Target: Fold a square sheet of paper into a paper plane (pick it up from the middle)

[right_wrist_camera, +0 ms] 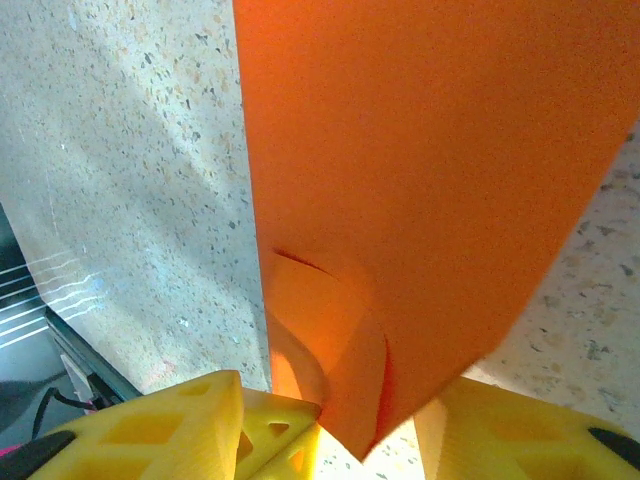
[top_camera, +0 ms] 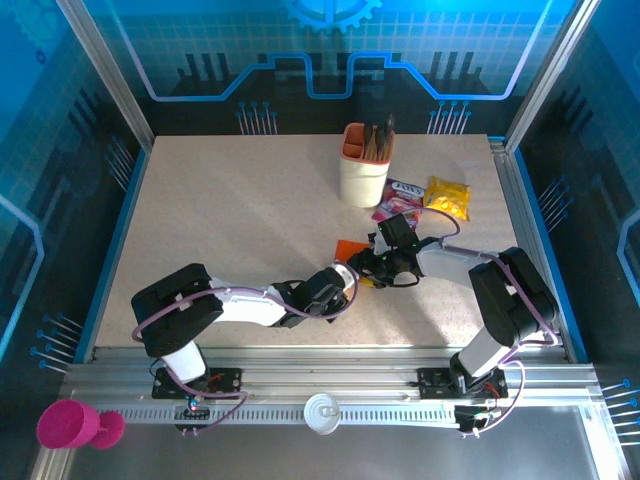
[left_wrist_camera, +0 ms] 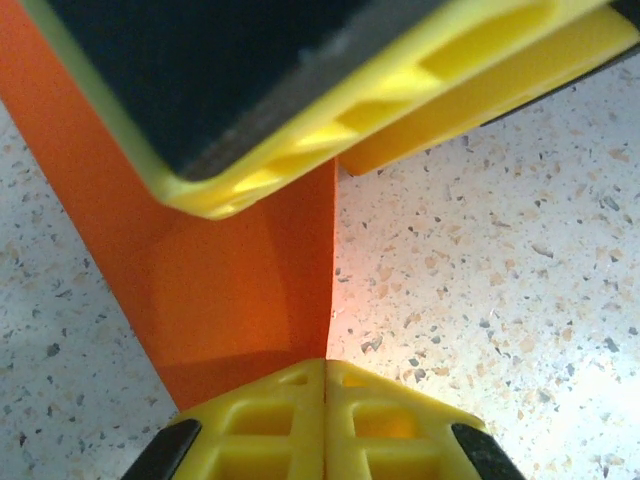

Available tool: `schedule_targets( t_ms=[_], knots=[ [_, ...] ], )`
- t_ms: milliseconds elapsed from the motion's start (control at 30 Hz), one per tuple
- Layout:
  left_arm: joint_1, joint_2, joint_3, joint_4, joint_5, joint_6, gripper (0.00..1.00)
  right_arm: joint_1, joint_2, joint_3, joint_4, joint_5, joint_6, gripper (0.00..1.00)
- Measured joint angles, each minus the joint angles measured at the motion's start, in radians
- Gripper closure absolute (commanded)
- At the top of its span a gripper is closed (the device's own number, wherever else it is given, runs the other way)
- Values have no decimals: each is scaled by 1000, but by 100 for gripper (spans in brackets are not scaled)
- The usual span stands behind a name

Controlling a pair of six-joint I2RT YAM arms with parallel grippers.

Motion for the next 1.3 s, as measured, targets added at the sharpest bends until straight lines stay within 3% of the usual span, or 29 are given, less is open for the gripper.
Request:
schedule_targets(
  t_ms=[333, 667, 1300],
  knots=[
    [0, -1, 0, 2, 19, -10, 100, 0, 0, 13, -1, -6, -1, 45],
    [54, -41, -3, 11, 134, -109, 100, -18, -64, 23, -66, 5, -66, 41],
    [204, -66, -103, 127, 354, -286, 100, -44, -166, -32, -87, 31, -224, 47]
  ],
)
